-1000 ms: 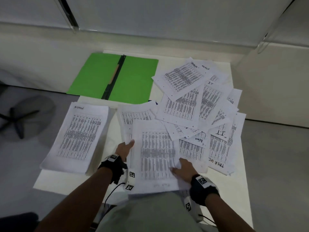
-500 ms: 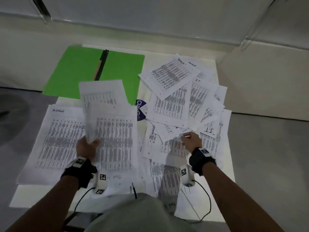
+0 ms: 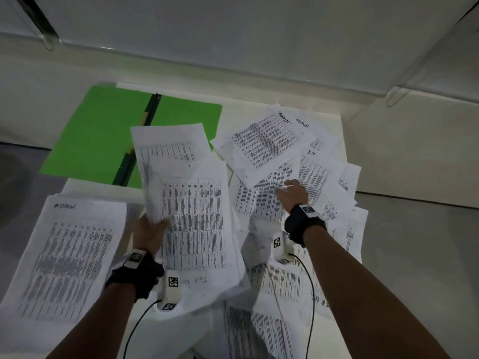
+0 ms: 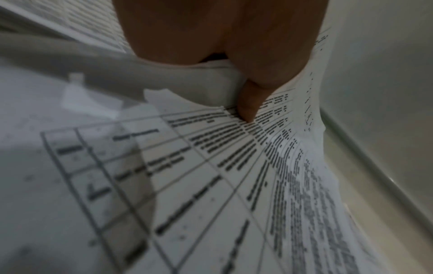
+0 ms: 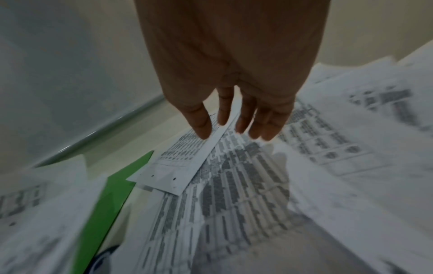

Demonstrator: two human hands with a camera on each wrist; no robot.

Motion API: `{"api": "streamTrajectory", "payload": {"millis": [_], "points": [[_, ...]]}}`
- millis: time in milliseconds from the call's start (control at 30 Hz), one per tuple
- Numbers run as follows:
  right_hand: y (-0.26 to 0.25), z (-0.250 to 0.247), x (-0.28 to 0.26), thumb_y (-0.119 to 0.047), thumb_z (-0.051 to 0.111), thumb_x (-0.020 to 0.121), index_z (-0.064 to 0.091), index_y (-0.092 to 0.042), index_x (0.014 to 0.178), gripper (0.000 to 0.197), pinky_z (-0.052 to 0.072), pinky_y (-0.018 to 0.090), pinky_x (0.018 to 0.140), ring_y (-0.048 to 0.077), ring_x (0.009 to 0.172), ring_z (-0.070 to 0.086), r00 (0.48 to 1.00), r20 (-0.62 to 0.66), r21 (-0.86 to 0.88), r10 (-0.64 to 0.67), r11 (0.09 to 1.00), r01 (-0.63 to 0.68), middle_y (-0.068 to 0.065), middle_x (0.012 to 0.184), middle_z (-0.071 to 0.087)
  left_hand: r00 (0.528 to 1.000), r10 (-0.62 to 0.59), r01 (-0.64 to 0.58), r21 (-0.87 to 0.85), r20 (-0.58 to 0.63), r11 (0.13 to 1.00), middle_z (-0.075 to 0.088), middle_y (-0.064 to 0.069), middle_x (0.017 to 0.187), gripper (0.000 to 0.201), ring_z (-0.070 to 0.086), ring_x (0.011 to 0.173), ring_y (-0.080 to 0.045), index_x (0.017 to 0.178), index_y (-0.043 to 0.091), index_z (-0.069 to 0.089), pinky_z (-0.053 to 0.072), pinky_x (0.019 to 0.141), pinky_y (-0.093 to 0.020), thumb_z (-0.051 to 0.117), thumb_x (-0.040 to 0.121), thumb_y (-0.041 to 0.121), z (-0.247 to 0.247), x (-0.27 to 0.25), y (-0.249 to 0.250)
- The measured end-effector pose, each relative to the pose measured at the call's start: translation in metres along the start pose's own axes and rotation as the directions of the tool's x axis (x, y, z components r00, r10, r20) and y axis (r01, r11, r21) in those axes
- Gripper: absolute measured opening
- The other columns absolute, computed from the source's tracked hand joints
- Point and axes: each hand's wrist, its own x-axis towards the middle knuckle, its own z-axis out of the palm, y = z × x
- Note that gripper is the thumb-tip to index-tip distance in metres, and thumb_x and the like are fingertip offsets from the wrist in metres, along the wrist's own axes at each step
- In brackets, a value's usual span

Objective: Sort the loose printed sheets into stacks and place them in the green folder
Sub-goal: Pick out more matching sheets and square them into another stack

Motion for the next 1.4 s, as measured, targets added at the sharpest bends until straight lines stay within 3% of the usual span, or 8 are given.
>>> {"api": "streamTrajectory", "payload": {"millis": [167, 333, 500, 667, 900, 1067, 1200, 1400], "points": [[-0.031, 0.013, 0.054, -0.060, 0.066, 0.078, 0.013, -0.013, 0.151, 0.102, 0.029, 0.059, 0.107, 0.044, 0.142, 0.018, 0.949, -0.131, -0.063, 0.286, 0.953, -0.296, 0.020, 0.156, 0.009, 1.000, -0.027, 0.025, 0.253, 0.004, 0.967, 0.065, -0.019, 0.083, 0.029, 0.061, 0.072, -0.030, 0.111, 0.001, 0.063, 0.051, 0.067, -0.037, 0.066, 0.085, 0.013, 0.029, 0.014, -0.015], [-0.045, 0.028, 0.093, -0.070, 0.075, 0.060, 0.004, -0.016, 0.152, 0.128, 0.020, 0.065, 0.109, 0.046, 0.143, 0.010, 0.901, -0.203, 0.013, 0.383, 0.921, -0.389, 0.021, 0.157, 0.005, 0.997, -0.025, 0.000, 0.324, 0.074, 0.946, 0.069, -0.023, 0.103, 0.032, 0.064, 0.095, -0.039, 0.116, 0.003, 0.063, 0.052, 0.083, -0.046, 0.066, 0.088, 0.017, 0.041, 0.018, -0.038], [-0.039, 0.032, 0.104, -0.038, 0.072, 0.081, 0.008, -0.004, 0.151, 0.100, 0.028, 0.055, 0.112, 0.045, 0.139, 0.026, 0.976, -0.109, 0.020, 0.191, 0.982, -0.190, 0.026, 0.154, 0.018, 0.988, -0.111, 0.091, 0.174, 0.109, 0.981, 0.071, -0.017, 0.098, 0.053, 0.065, 0.095, -0.033, 0.108, 0.005, 0.068, 0.051, 0.088, -0.045, 0.071, 0.066, 0.037, 0.034, 0.025, -0.040], [-0.023, 0.007, 0.103, -0.005, 0.066, 0.085, 0.029, -0.008, 0.142, 0.067, 0.047, 0.028, 0.068, 0.035, 0.103, 0.061, 0.966, -0.163, 0.117, 0.202, 0.976, -0.184, 0.018, 0.138, 0.050, 0.978, -0.108, 0.104, 0.031, 0.177, 0.994, 0.067, -0.016, 0.094, 0.035, 0.060, 0.090, -0.024, 0.103, -0.005, 0.068, 0.042, 0.085, -0.034, 0.079, 0.073, 0.010, 0.032, 0.026, -0.030], [0.046, -0.049, 0.076, -0.010, 0.057, 0.091, 0.032, -0.005, 0.147, 0.062, 0.039, 0.041, 0.103, 0.038, 0.133, 0.042, 0.940, -0.208, 0.015, 0.272, 0.961, -0.275, 0.020, 0.147, 0.040, 0.974, -0.107, 0.111, -0.009, 0.198, 0.994, 0.066, -0.017, 0.092, 0.018, 0.059, 0.087, -0.026, 0.100, 0.000, 0.067, 0.040, 0.082, -0.035, 0.069, 0.082, 0.000, 0.027, 0.020, -0.026], [0.091, -0.068, 0.070, -0.025, 0.056, 0.089, 0.048, 0.002, 0.128, 0.048, 0.042, 0.043, 0.094, 0.042, 0.118, 0.051, 0.924, -0.205, -0.033, 0.322, 0.942, -0.335, 0.024, 0.130, 0.054, 0.977, -0.117, 0.123, -0.023, 0.181, 0.992, 0.065, -0.015, 0.091, 0.017, 0.057, 0.087, -0.026, 0.099, 0.003, 0.065, 0.039, 0.082, -0.035, 0.068, 0.082, 0.000, 0.027, 0.015, -0.021], [0.100, -0.064, 0.071, -0.056, 0.065, 0.080, 0.046, -0.009, 0.134, 0.074, 0.039, 0.048, 0.105, 0.040, 0.126, 0.046, 0.912, -0.289, -0.041, 0.290, 0.948, -0.314, 0.022, 0.137, 0.048, 0.976, -0.144, 0.145, 0.007, 0.166, 0.989, 0.065, -0.016, 0.091, 0.016, 0.058, 0.088, -0.027, 0.098, 0.001, 0.066, 0.040, 0.082, -0.035, 0.069, 0.082, 0.003, 0.028, 0.015, -0.024], [0.098, -0.061, 0.079, -0.039, 0.068, 0.084, 0.045, -0.027, 0.140, 0.062, 0.043, 0.044, 0.099, 0.036, 0.124, 0.049, 0.909, -0.349, 0.004, 0.229, 0.970, -0.243, 0.018, 0.136, 0.051, 0.978, -0.165, 0.165, 0.004, 0.126, 0.986, 0.062, -0.015, 0.093, 0.018, 0.055, 0.089, -0.025, 0.100, 0.004, 0.063, 0.037, 0.084, -0.035, 0.069, 0.083, 0.004, 0.031, 0.007, -0.021]]}}
